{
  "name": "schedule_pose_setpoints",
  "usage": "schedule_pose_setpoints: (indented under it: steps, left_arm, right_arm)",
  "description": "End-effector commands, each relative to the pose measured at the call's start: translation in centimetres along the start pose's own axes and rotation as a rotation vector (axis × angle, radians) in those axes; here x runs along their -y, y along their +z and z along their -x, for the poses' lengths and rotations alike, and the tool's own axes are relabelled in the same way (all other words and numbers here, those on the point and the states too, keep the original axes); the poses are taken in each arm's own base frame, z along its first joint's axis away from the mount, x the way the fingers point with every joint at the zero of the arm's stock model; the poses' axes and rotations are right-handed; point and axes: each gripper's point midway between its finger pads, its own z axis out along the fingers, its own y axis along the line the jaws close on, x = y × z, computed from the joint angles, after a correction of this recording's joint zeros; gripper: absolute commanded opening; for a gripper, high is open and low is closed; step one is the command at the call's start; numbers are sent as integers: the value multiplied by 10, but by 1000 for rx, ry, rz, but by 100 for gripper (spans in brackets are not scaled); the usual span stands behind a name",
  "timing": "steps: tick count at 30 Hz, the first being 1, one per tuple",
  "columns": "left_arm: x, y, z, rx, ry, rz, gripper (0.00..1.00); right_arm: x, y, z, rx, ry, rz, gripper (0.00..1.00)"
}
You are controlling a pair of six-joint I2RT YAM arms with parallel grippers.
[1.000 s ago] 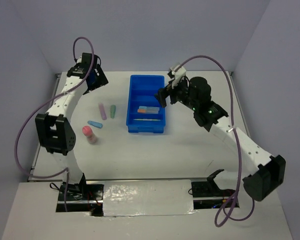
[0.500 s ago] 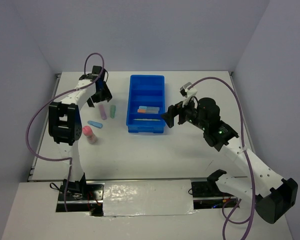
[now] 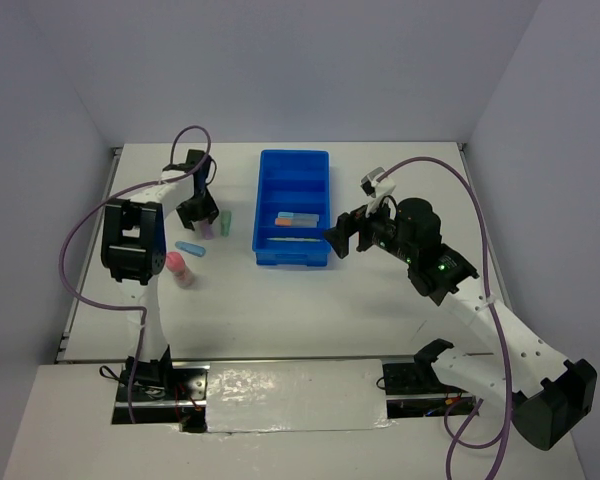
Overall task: Sort the stationery into containers
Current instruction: Pick up the pen from the center of the board.
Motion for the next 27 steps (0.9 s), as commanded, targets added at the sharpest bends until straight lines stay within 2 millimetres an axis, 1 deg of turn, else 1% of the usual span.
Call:
schedule_pose_setpoints:
  steps: [1, 5, 6, 8, 9, 10, 11, 12, 13, 14, 15, 16, 17, 18, 20, 21, 22, 23, 24, 25, 26, 27]
  left_arm:
    - [-8, 9, 0, -15, -33, -17, 58]
    - [-7, 12, 0, -30, -38, -25, 56]
    - [-7, 15, -1, -35, -36, -22, 54]
    - [-4, 14, 1, -36, -38, -39, 38]
    - [-2, 8, 5, -22, -41, -56, 29]
    - [2, 3, 9, -6, -45, -81, 12]
    - [9, -5, 16, 21, -54, -121, 6]
    - [13, -24, 29, 69, -65, -163, 2]
    - [19, -36, 38, 105, -45, -201, 2]
    - [25, -64, 54, 165, -43, -262, 2]
    - [32, -86, 74, 232, -40, -301, 2]
    - [37, -105, 83, 285, 8, -326, 2]
    - [40, -136, 99, 364, 24, -362, 2]
    - [49, -163, 117, 450, 39, -404, 2]
    - [67, -200, 123, 558, 151, -466, 2]
    - [87, -233, 126, 640, 202, -553, 0]
    - [98, -246, 124, 699, 311, -588, 0]
    - [112, -267, 118, 757, 402, -651, 0]
    - [145, -283, 91, 820, 612, -760, 0]
    - [160, -289, 75, 850, 730, -808, 0]
    - [175, -288, 55, 865, 856, -838, 0]
    - [195, -297, 29, 877, 969, -883, 0]
  right_arm:
    - [-1, -6, 9, 28, -11, -1, 100]
    - [-1, -11, 13, 42, -18, -6, 100]
    - [-2, -12, 14, 46, -21, -6, 100]
    - [-2, -15, 15, 52, -28, -7, 100]
    - [-2, -16, 17, 60, -32, -8, 100]
    - [-1, -17, 17, 61, -34, -13, 100]
    - [-1, -18, 17, 65, -35, -14, 100]
    - [-1, -17, 16, 64, -36, -14, 100]
    - [-1, -18, 17, 68, -37, -14, 100]
    - [-1, -18, 18, 70, -36, -13, 100]
    - [-1, -19, 16, 63, -38, -11, 100]
    - [-2, -20, 17, 66, -41, -11, 100]
    - [-2, -21, 19, 69, -42, -9, 100]
    - [-2, -22, 19, 71, -42, -10, 100]
    - [-3, -24, 24, 86, -44, -9, 100]
    - [-3, -25, 25, 90, -46, -9, 100]
    - [-3, -26, 26, 94, -45, -12, 100]
    - [-4, -26, 26, 96, -44, -8, 100]
    - [-4, -26, 27, 96, -44, -7, 100]
    - [-5, -27, 27, 95, -44, -5, 100]
    - [-5, -27, 25, 84, -43, -3, 100]
    - [-7, -29, 27, 86, -44, 3, 100]
